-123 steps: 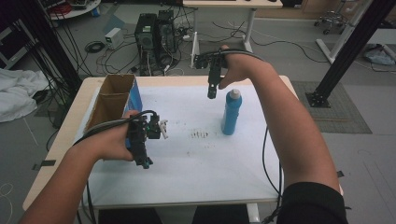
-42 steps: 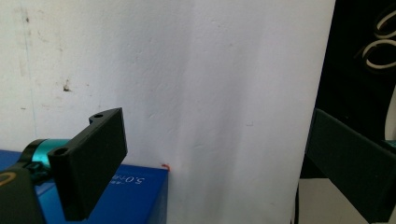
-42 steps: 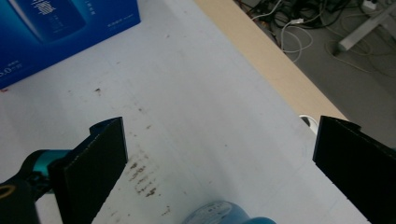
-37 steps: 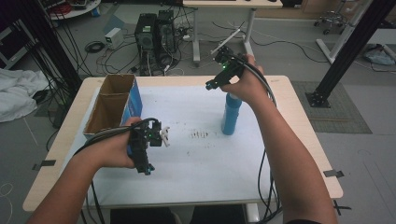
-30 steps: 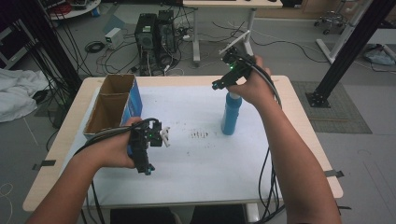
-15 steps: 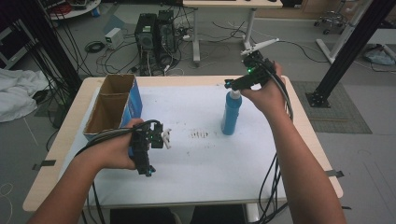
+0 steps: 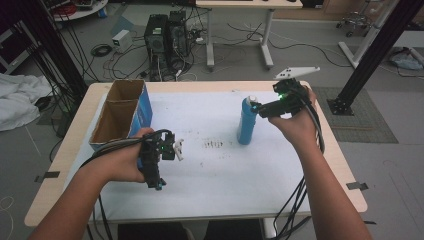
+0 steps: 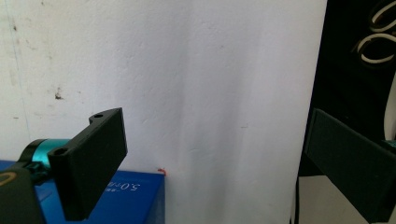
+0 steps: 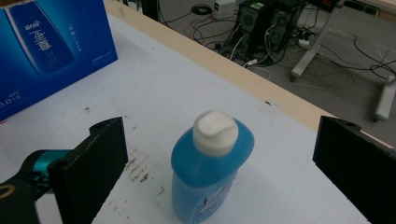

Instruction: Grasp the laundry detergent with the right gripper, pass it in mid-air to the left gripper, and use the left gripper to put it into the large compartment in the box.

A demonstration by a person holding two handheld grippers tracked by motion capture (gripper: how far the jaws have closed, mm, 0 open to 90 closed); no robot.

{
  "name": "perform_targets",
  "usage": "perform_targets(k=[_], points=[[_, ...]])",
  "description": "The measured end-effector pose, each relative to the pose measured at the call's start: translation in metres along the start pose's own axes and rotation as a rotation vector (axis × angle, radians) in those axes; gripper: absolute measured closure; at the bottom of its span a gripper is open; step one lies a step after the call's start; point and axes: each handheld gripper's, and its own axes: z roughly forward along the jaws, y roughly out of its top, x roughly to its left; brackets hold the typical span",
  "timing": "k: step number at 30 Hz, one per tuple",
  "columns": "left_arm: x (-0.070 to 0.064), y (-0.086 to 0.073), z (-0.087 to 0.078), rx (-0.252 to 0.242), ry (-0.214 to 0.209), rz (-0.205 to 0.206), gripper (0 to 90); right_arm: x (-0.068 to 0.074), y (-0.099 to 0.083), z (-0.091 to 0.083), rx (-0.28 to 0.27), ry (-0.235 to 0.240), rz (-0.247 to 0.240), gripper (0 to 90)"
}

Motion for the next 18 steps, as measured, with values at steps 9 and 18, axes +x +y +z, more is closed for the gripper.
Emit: perform_targets(k=[9,18], points=[[-0.001,0.001,0.001,0.007,-0.004,0.003,5.5,0.011,-0.045,-0.002,0.007,0.000,0.030,2.2],[-0.003,0.001,-0.001,0.010,0.004,0.006,5.6,0.019,-0.069,0.008,0.029,-0.011,0.060,2.2]])
